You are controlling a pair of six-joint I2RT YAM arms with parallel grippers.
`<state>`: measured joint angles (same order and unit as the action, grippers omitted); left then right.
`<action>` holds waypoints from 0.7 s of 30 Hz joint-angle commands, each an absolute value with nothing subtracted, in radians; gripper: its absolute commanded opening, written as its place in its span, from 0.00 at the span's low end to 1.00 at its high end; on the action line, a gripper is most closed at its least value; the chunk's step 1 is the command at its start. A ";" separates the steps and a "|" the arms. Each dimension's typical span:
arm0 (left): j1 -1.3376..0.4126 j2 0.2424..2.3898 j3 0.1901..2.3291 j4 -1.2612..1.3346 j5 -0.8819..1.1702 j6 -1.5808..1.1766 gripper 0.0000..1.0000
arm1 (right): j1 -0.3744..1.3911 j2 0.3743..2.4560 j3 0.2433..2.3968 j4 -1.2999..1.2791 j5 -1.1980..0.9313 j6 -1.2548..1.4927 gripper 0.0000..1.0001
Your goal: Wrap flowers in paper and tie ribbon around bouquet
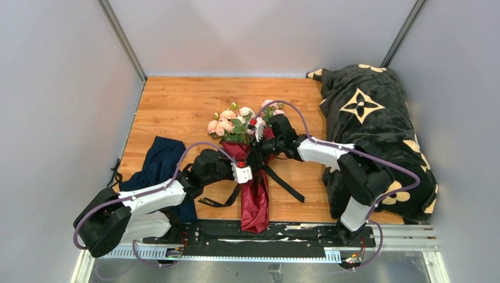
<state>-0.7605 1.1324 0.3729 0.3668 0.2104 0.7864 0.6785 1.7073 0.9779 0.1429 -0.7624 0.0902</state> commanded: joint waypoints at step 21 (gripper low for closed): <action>-0.757 1.121 0.365 0.403 0.227 0.790 0.00 | 0.709 1.757 1.034 0.205 -0.795 0.075 0.04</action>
